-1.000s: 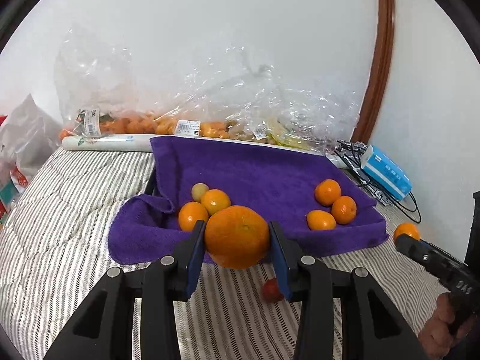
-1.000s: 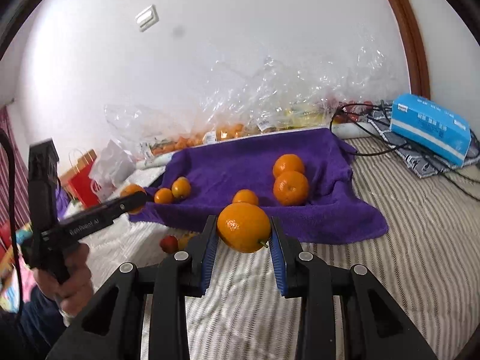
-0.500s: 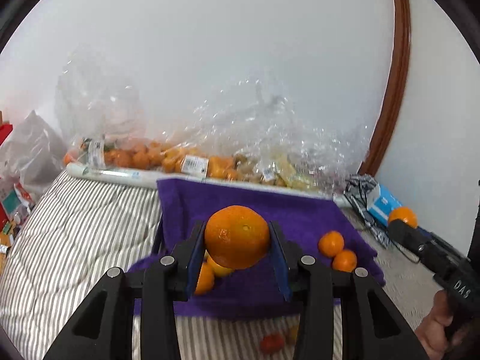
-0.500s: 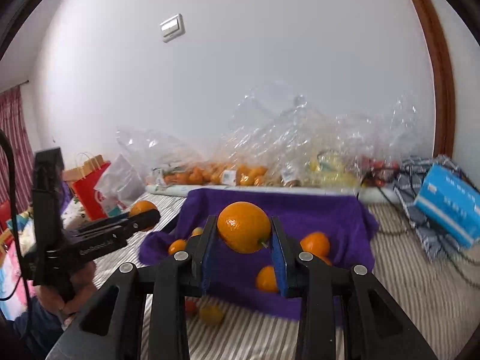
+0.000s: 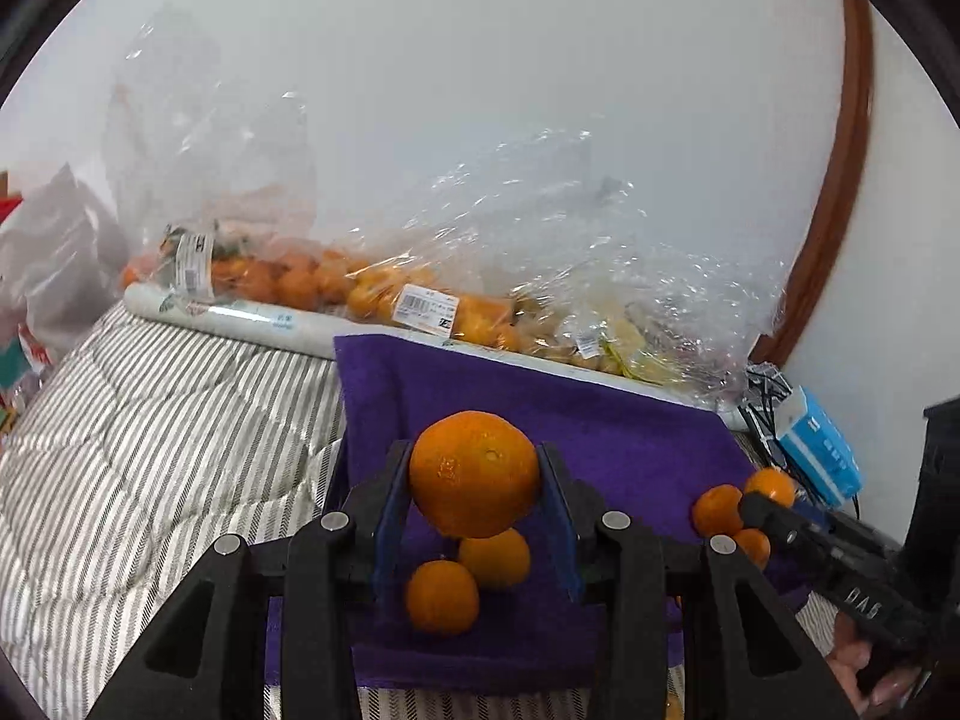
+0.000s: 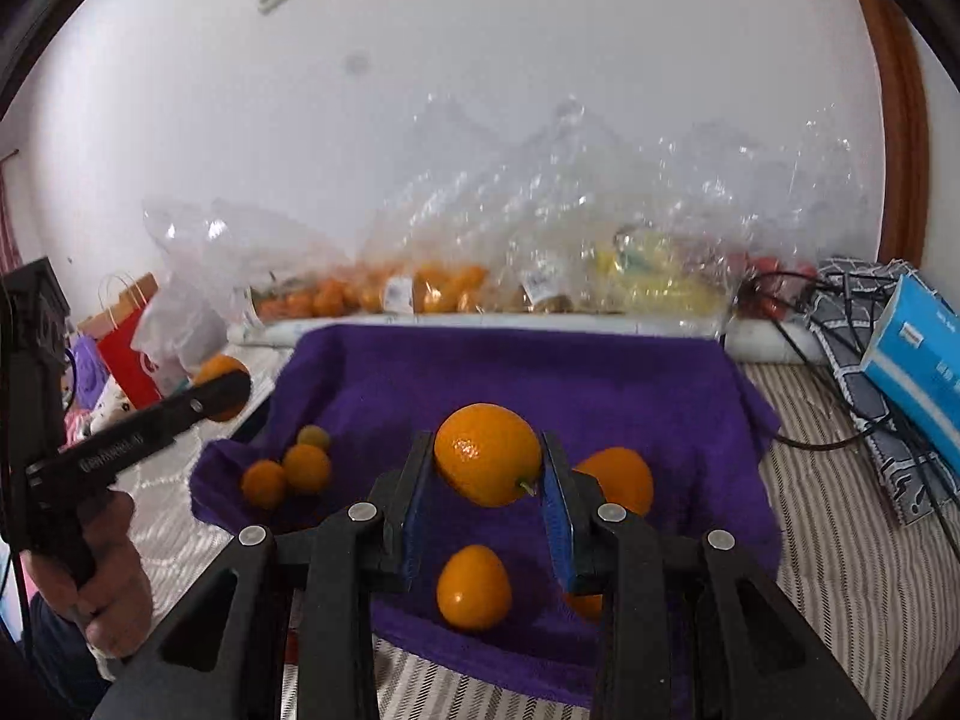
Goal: Organize fruits
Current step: 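Carry the orange over the purple towel while the left gripper carries its large orange there, then open the right gripper to set the orange on the towel while the left releases its orange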
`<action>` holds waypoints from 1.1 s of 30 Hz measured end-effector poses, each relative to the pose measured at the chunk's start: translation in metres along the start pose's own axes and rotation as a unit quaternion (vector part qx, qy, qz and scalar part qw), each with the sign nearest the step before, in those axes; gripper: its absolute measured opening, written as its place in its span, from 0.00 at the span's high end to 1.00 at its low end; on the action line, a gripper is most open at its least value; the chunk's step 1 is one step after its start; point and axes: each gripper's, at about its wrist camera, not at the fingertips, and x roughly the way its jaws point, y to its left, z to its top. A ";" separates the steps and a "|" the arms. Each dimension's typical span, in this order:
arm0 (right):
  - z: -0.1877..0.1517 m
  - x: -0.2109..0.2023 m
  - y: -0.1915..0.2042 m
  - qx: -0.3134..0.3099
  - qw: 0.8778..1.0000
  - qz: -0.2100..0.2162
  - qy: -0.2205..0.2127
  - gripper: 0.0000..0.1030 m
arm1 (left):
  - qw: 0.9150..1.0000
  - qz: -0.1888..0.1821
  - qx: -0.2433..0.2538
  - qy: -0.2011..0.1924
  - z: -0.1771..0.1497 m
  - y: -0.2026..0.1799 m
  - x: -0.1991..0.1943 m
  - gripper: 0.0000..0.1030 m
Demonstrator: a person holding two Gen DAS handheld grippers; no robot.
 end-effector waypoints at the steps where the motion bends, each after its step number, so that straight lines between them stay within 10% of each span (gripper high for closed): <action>1: -0.001 0.002 0.000 -0.001 1.000 0.006 0.005 0.68 | 1.000 -0.007 -0.006 0.004 -0.001 0.001 0.001 0.62; 33: -0.020 0.026 0.002 -0.035 0.998 -0.014 0.053 0.66 | 0.995 -0.033 0.029 0.090 -0.035 -0.029 0.026 0.62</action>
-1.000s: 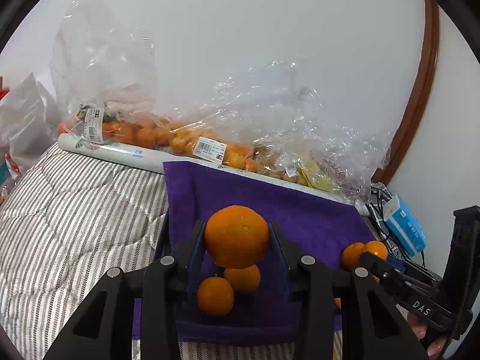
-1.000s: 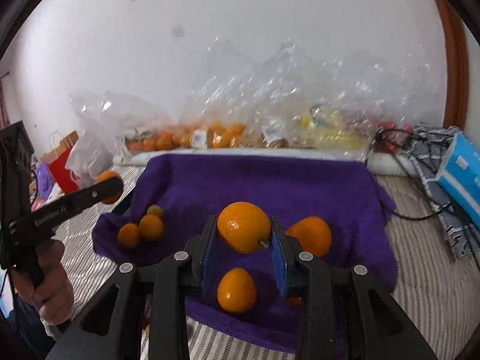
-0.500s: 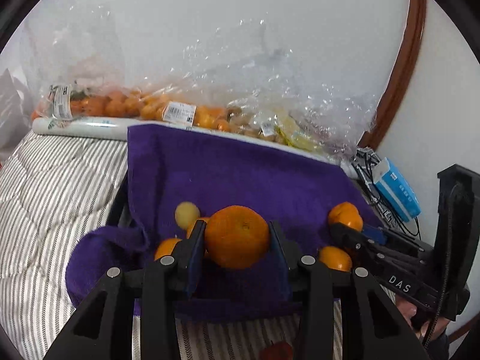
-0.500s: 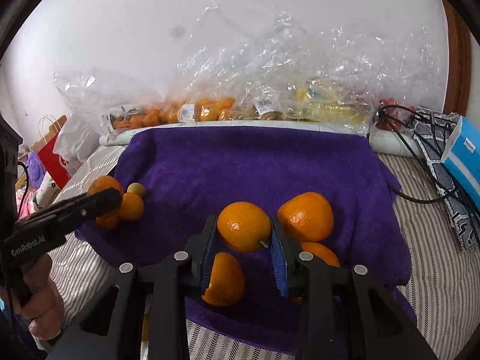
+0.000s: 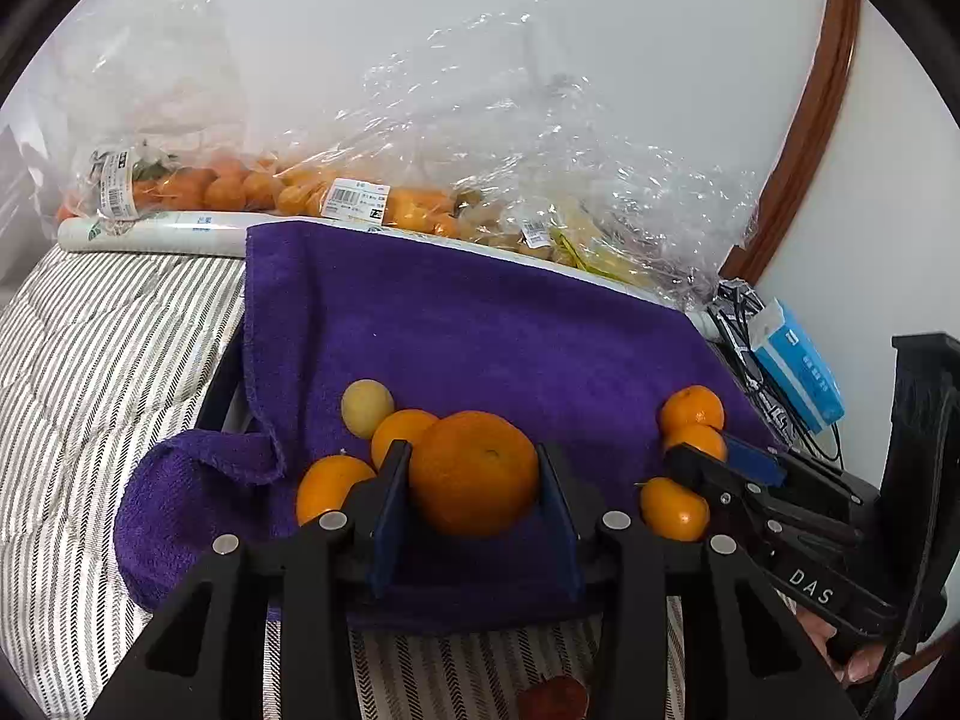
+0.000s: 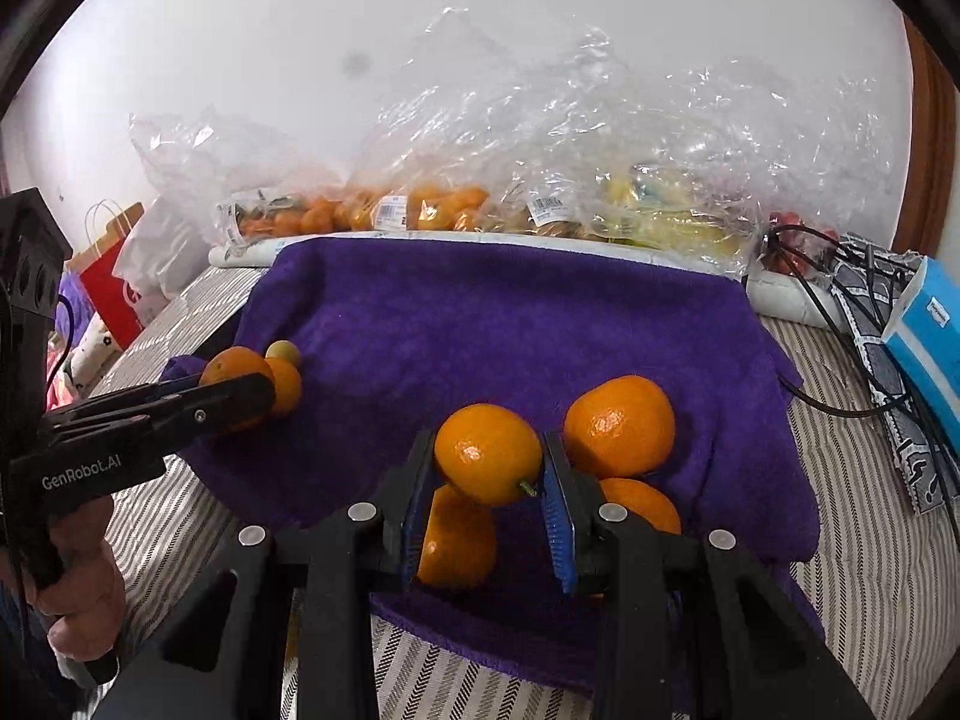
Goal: Organize fruits
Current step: 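Open the right gripper to set the orange on the towel while the left releases its orange, then withdraw both grippers toward the red and yellow-green fruits on the mattress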
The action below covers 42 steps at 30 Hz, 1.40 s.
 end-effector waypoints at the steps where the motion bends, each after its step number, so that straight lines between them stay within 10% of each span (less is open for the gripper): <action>1: 0.000 0.000 -0.001 0.002 1.000 0.001 0.000 0.64 | 1.000 0.000 0.002 -0.001 0.000 -0.001 0.000 0.62; 24: -0.002 -0.045 0.014 -0.017 0.996 -0.027 -0.086 0.62 | 0.998 0.030 0.038 -0.043 -0.006 -0.013 -0.017 0.53; 42: -0.043 -0.089 0.026 0.056 0.996 -0.042 -0.046 0.62 | 0.997 0.051 0.044 -0.048 -0.033 0.000 -0.047 0.53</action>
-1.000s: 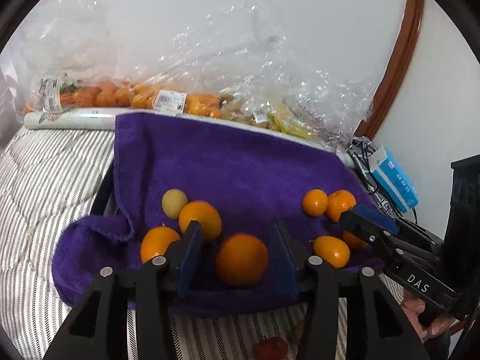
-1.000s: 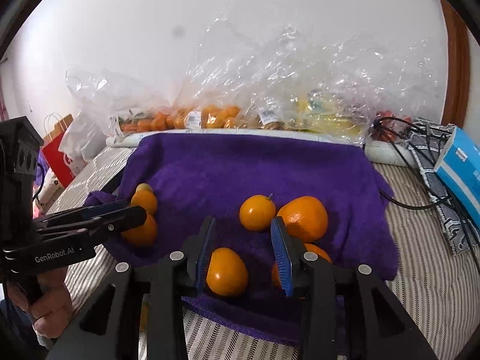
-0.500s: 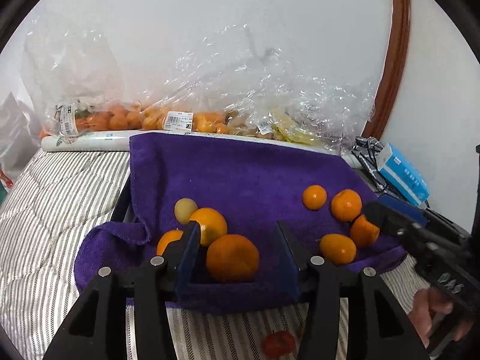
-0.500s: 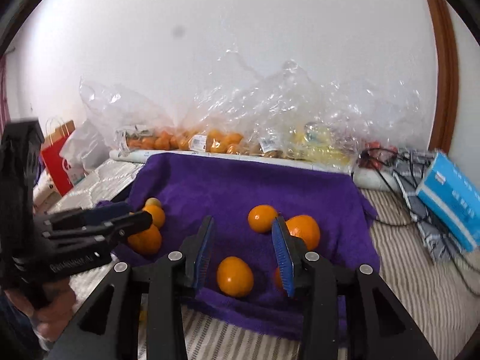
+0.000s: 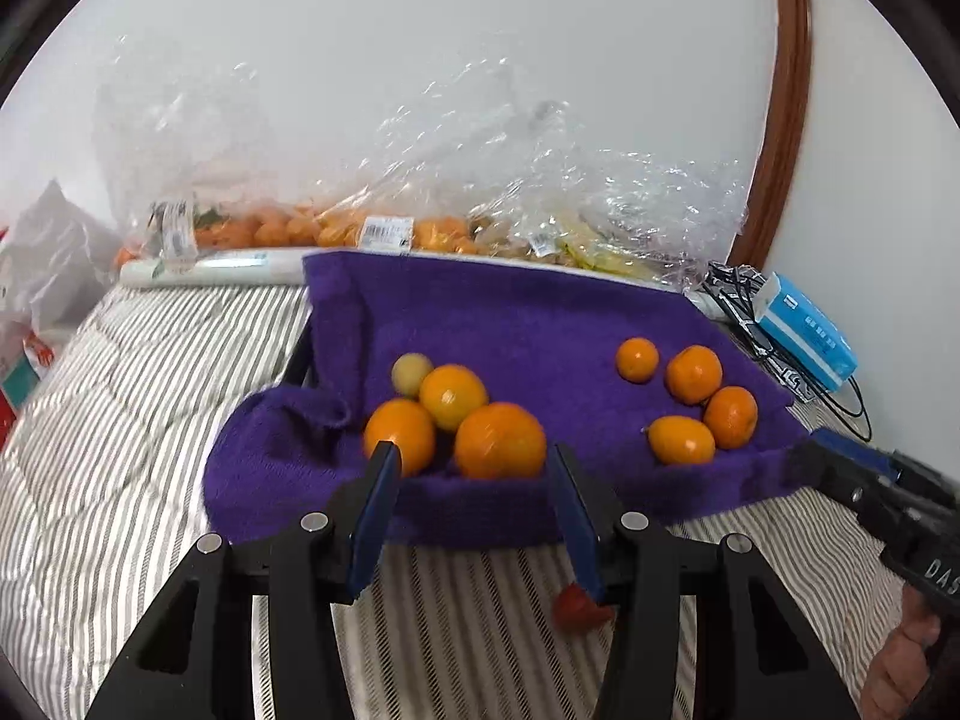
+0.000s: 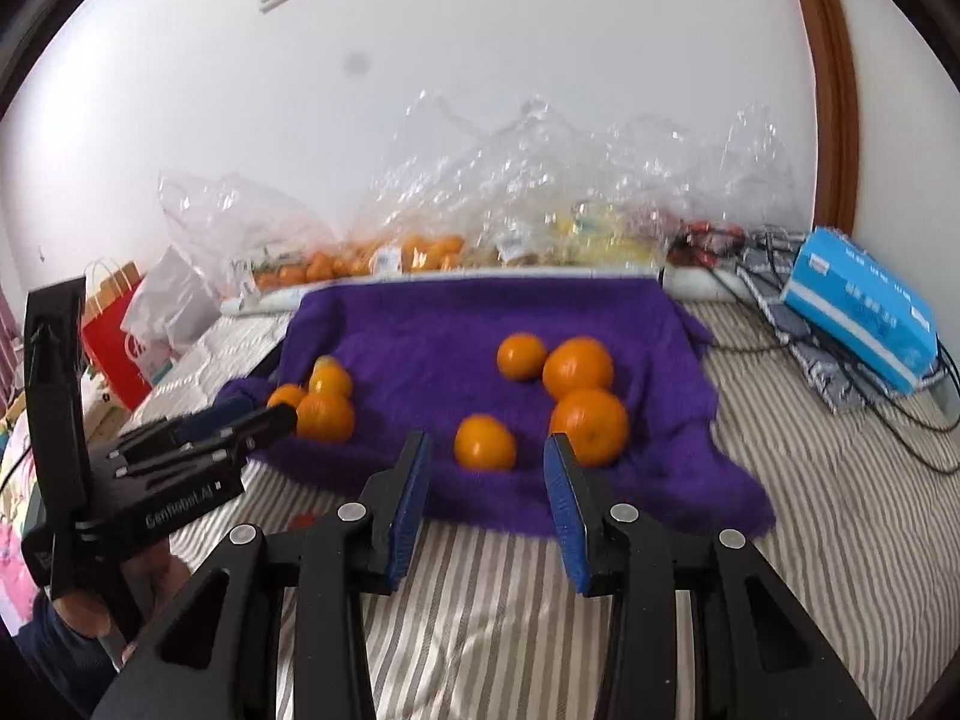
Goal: Organize fruits
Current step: 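Withdraw both grippers toward the red and yellow-green fruits on the mattress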
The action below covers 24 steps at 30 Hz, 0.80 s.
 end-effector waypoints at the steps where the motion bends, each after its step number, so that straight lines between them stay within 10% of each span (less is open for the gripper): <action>1: -0.004 -0.001 0.001 0.003 1.000 0.001 0.003 0.62 | 1.000 0.002 -0.005 0.002 -0.002 0.004 -0.002 0.53; 24: -0.036 0.005 0.042 -0.041 0.999 -0.008 0.012 0.58 | 1.000 0.007 -0.018 0.014 -0.027 0.030 -0.034 0.53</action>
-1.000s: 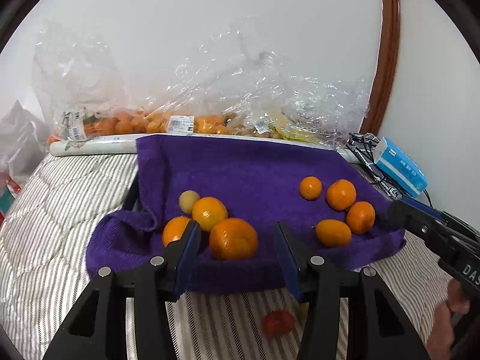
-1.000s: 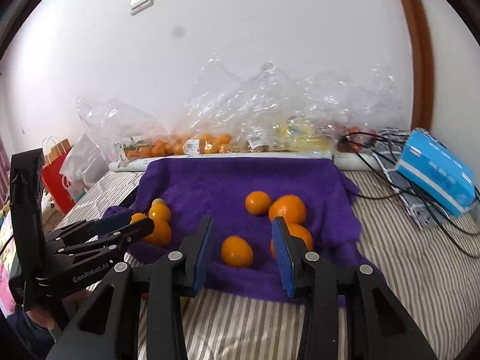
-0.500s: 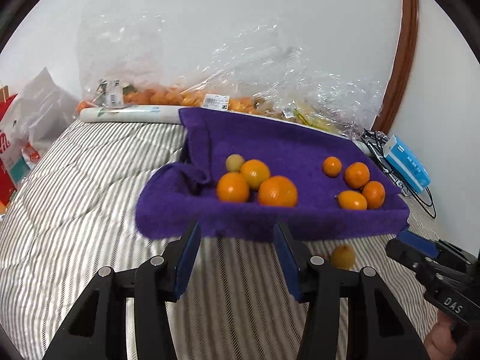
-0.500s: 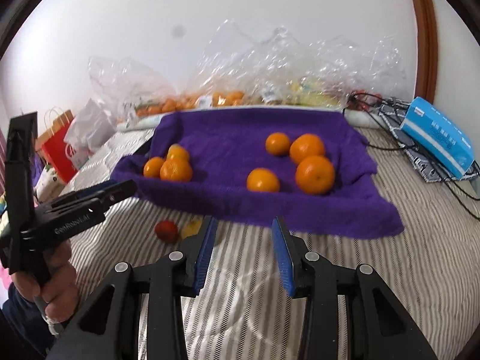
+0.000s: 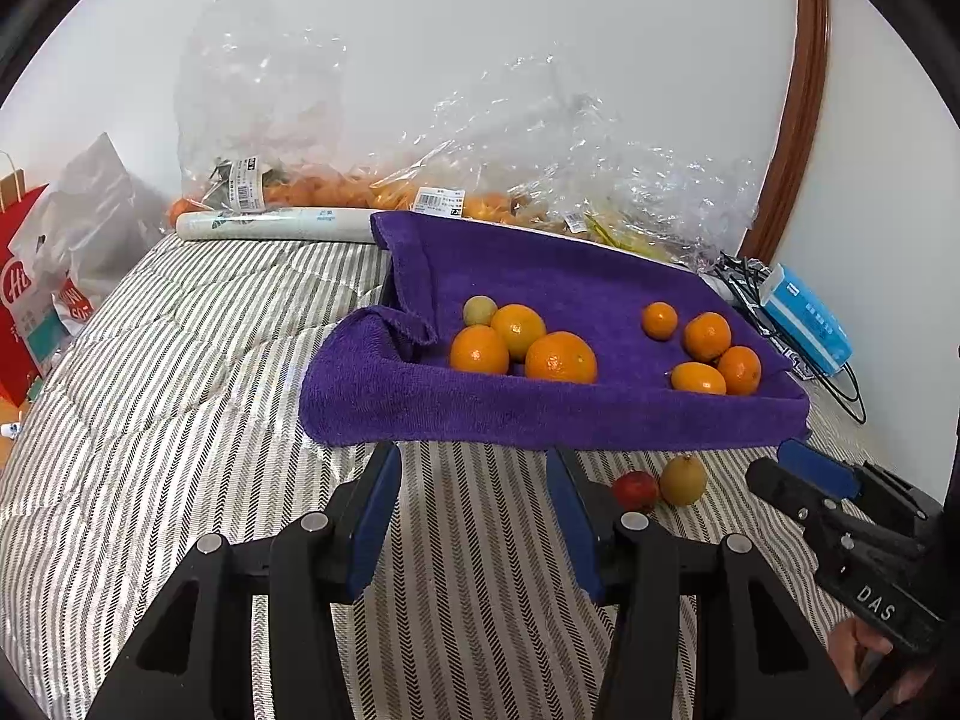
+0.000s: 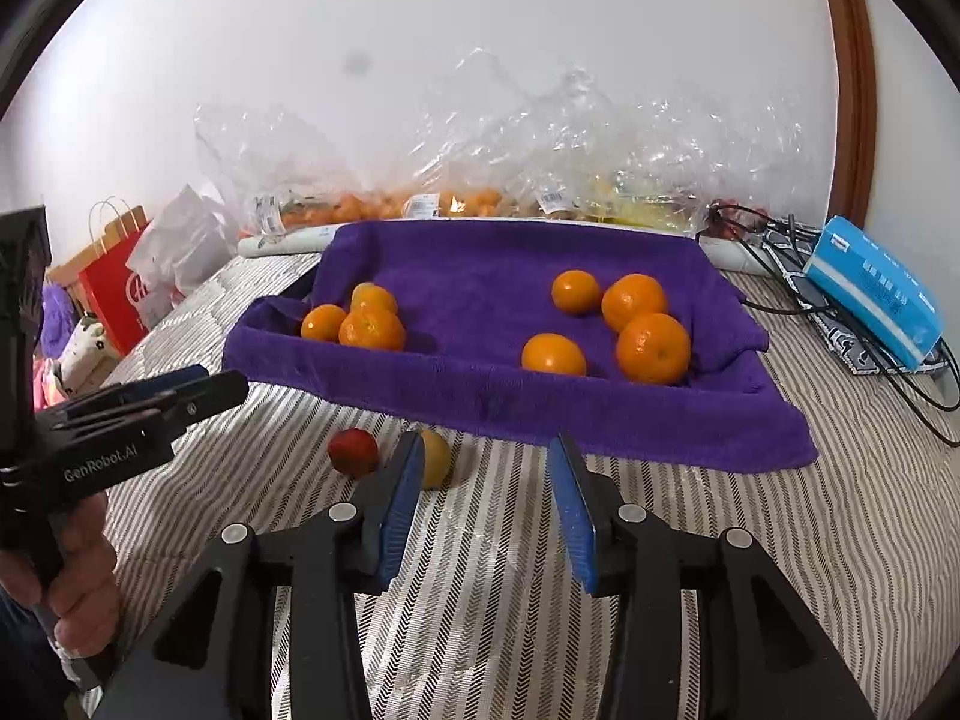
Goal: Organize fruits
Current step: 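Withdraw both grippers toward the red and yellow-green fruits on the mattress, then grasp the yellow-green fruit with the right gripper while the left gripper grasps the red fruit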
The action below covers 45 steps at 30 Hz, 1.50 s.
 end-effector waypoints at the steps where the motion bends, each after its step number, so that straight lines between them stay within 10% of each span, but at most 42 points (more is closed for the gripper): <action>1: 0.000 0.001 0.001 0.001 1.000 0.004 0.001 0.58 | 1.000 -0.001 -0.002 -0.001 0.000 0.001 0.000 0.53; 27: 0.008 0.052 0.023 -0.031 0.994 0.031 0.099 0.72 | 0.999 0.000 -0.054 -0.003 0.005 0.020 0.001 0.53; 45: -0.006 -0.014 -0.058 -0.009 1.000 -0.021 0.004 0.73 | 0.995 -0.071 0.027 0.060 -0.008 -0.031 0.016 0.53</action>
